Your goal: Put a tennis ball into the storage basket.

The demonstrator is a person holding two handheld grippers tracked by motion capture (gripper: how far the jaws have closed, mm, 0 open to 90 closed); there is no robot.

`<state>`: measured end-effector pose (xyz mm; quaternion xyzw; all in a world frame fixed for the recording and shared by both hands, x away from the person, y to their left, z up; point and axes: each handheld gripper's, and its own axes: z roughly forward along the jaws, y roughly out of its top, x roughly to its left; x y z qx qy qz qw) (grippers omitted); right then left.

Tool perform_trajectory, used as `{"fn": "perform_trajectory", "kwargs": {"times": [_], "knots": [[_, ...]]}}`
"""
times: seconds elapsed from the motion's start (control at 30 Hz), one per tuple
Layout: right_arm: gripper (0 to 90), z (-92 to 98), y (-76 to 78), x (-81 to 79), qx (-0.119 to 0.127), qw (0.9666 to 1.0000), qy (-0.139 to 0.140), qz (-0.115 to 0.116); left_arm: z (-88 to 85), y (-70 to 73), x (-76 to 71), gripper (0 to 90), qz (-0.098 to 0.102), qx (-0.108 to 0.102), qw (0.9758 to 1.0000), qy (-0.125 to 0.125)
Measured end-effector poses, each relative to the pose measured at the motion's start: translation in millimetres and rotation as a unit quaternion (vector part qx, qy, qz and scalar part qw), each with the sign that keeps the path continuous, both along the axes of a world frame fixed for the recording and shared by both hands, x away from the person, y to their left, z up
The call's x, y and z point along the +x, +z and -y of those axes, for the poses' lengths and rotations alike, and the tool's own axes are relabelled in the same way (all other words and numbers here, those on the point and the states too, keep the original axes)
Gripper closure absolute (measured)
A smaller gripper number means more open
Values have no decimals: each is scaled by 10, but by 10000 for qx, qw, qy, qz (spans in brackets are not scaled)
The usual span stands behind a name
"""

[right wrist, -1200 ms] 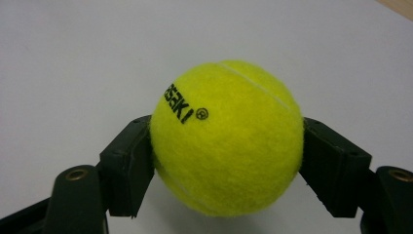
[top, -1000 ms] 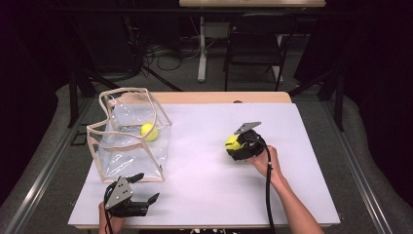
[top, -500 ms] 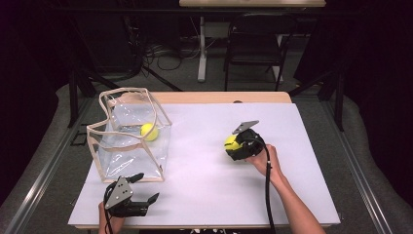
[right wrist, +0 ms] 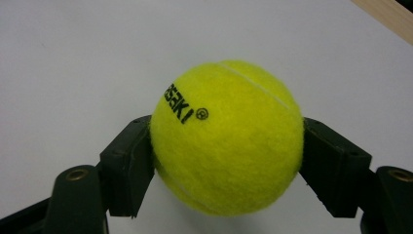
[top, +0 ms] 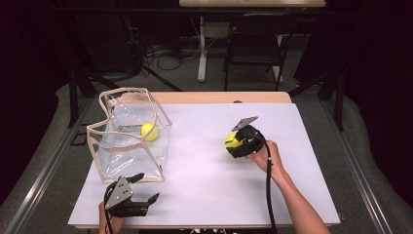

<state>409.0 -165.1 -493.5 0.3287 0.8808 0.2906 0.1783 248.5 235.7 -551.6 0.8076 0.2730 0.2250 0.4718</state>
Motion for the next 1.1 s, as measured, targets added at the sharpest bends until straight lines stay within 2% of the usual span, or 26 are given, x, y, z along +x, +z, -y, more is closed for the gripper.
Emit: {"fn": "perform_trajectory", "kwargs": {"times": [0.67,1.1], "knots": [[264,-32,174,63,-254,9996,130,-60,-1,-1,2,159,-1,-10,10000,7],[264,-36,239,92,-320,9994,76,-135,3,-3,5,159,-4,-4,10000,-3]]}}
